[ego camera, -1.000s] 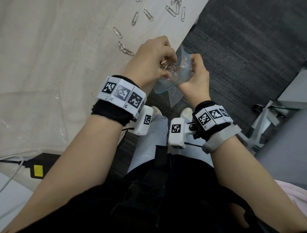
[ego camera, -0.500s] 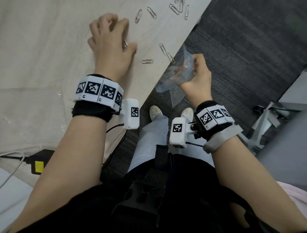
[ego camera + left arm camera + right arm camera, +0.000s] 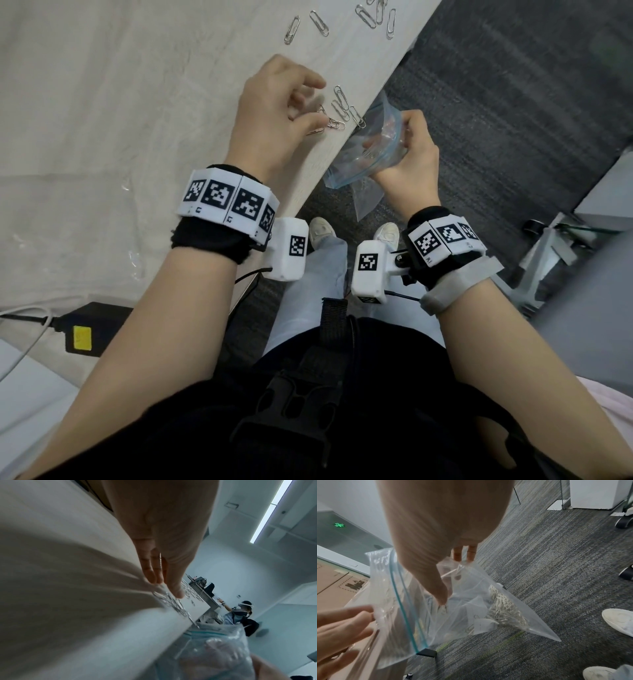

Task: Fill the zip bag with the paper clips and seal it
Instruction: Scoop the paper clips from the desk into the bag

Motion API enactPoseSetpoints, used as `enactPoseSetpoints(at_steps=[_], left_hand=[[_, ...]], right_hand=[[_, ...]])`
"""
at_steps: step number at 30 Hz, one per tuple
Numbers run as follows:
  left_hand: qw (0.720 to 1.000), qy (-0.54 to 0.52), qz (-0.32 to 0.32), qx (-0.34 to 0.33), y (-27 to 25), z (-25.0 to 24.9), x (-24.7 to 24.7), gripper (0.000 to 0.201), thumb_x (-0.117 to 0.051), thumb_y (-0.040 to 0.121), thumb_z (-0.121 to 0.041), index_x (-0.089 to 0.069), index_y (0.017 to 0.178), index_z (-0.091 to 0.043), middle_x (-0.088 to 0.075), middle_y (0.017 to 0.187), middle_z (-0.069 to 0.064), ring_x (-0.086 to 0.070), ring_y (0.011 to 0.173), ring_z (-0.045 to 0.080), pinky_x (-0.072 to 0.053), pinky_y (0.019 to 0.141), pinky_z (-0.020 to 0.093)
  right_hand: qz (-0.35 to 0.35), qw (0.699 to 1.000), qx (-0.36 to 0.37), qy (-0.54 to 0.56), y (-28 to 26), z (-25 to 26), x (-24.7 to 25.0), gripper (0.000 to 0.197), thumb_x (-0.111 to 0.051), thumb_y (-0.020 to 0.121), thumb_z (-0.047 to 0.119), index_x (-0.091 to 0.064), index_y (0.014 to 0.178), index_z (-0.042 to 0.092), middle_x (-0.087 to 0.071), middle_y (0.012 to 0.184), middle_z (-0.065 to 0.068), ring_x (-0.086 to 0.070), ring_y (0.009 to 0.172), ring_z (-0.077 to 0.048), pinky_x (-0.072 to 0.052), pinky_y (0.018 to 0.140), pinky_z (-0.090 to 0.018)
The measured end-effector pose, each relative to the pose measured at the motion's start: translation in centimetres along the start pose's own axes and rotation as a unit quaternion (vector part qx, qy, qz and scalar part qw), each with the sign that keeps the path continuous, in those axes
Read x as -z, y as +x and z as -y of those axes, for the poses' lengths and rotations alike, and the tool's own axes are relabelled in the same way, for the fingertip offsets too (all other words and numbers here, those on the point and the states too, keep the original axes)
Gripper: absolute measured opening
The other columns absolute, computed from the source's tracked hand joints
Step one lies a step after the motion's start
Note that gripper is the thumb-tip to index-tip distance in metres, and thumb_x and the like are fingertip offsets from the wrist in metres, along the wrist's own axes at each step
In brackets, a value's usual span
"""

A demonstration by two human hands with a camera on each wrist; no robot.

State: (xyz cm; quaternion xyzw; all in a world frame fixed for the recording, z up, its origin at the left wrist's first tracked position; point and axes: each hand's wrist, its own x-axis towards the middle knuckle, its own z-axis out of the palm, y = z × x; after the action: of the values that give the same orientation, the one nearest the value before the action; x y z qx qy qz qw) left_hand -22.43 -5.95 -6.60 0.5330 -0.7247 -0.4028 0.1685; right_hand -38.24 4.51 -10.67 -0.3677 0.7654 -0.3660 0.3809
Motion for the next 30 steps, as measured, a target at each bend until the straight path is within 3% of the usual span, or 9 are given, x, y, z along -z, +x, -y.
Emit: enactPoseSetpoints(at_steps=[2, 4, 7, 11, 14, 17, 22, 26, 30], left_hand=[[1.0, 0.026, 0.005, 0.006, 0.0, 0.3, 1.0, 0.048, -0.081, 0.065, -0.031, -0.064, 0.109, -0.021, -0.048, 0.106, -0.009, -0.044, 0.081, -0.005, -0.043, 0.073, 0.011], [0.998, 0.051, 0.042, 0.019, 0.0, 0.3, 1.8, 0.065, -0.082, 0.058, -0.036, -0.059, 0.117, -0.022, -0.045, 0.109, -0.008, -0.044, 0.086, 0.002, -0.043, 0.08, 0.015], [0.994, 0.059, 0.091, 0.028, 0.3, -0.2, 1.8, 0.074, -0.085, 0.056, -0.028, -0.056, 0.124, -0.019, -0.047, 0.109, -0.004, -0.046, 0.087, 0.011, -0.046, 0.076, 0.017], [0.993, 0.062, 0.096, -0.003, 1.0, -1.3, 0.4, 0.057, -0.083, 0.063, -0.014, -0.061, 0.116, -0.016, -0.055, 0.102, 0.002, -0.056, 0.08, 0.012, -0.05, 0.072, 0.017], [0.991, 0.083, 0.107, -0.021, 1.4, -1.9, -0.6, 0.041, -0.08, 0.066, -0.012, -0.066, 0.104, -0.012, -0.055, 0.093, -0.001, -0.057, 0.075, 0.013, -0.053, 0.081, 0.029], [0.99, 0.083, 0.111, -0.032, 1.6, -2.4, -1.2, 0.033, -0.079, 0.066, -0.012, -0.069, 0.097, -0.01, -0.062, 0.093, 0.006, -0.06, 0.077, 0.016, -0.052, 0.083, 0.035], [0.983, 0.113, 0.126, -0.067, 1.3, -3.1, -2.2, 0.03, -0.079, 0.069, -0.018, -0.071, 0.096, -0.012, -0.066, 0.101, 0.008, -0.062, 0.089, 0.02, -0.049, 0.084, 0.031], [0.98, 0.09, 0.153, -0.087, 0.8, -3.6, -3.0, 0.024, -0.077, 0.07, -0.012, -0.072, 0.093, -0.008, -0.067, 0.097, 0.01, -0.063, 0.084, 0.02, -0.05, 0.079, 0.027], [0.994, -0.003, 0.078, -0.073, 0.4, -3.2, -2.9, 0.017, -0.069, 0.071, -0.002, -0.072, 0.087, -0.006, -0.065, 0.086, 0.003, -0.058, 0.071, 0.005, -0.049, 0.069, 0.012]], right_hand=[[-0.002, 1.0, 0.002, -0.004, 0.0, 0.0, 0.0, 0.038, -0.08, 0.074, 0.028, -0.05, 0.097, 0.023, -0.072, 0.091, -0.003, -0.07, 0.086, -0.021, -0.056, 0.081, -0.046], [-0.004, 1.0, 0.005, -0.005, -0.1, 0.0, 0.1, 0.038, -0.08, 0.074, 0.027, -0.05, 0.097, 0.023, -0.073, 0.091, -0.004, -0.07, 0.087, -0.021, -0.056, 0.082, -0.048], [-0.003, 1.0, 0.003, -0.008, -0.1, -0.1, 0.1, 0.037, -0.079, 0.074, 0.028, -0.05, 0.097, 0.023, -0.073, 0.091, -0.004, -0.07, 0.086, -0.022, -0.056, 0.082, -0.048], [-0.001, 1.0, 0.006, -0.008, -0.2, -0.2, 0.0, 0.037, -0.078, 0.074, 0.03, -0.05, 0.097, 0.023, -0.072, 0.091, -0.005, -0.07, 0.086, -0.023, -0.055, 0.081, -0.049], [0.0, 1.0, 0.006, -0.003, -0.3, -0.3, 0.0, 0.038, -0.079, 0.074, 0.029, -0.049, 0.096, 0.023, -0.072, 0.09, -0.007, -0.069, 0.085, -0.026, -0.055, 0.08, -0.05], [0.001, 1.0, 0.006, 0.001, -0.3, -0.3, 0.1, 0.038, -0.079, 0.074, 0.029, -0.048, 0.096, 0.024, -0.072, 0.091, -0.006, -0.068, 0.086, -0.026, -0.055, 0.08, -0.05], [0.008, 1.0, 0.004, -0.001, -0.4, -0.3, 0.1, 0.038, -0.081, 0.076, 0.027, -0.048, 0.095, 0.025, -0.07, 0.091, 0.002, -0.066, 0.085, -0.019, -0.055, 0.079, -0.042], [0.006, 1.0, 0.01, -0.01, -0.4, -0.5, 0.2, 0.037, -0.079, 0.075, 0.033, -0.047, 0.093, 0.029, -0.069, 0.091, 0.001, -0.065, 0.087, -0.023, -0.054, 0.078, -0.044], [-0.004, 1.0, 0.012, -0.016, -0.4, -0.4, 0.2, 0.04, -0.078, 0.075, 0.032, -0.042, 0.086, 0.042, -0.068, 0.089, 0.003, -0.065, 0.084, -0.021, -0.054, 0.077, -0.045]])
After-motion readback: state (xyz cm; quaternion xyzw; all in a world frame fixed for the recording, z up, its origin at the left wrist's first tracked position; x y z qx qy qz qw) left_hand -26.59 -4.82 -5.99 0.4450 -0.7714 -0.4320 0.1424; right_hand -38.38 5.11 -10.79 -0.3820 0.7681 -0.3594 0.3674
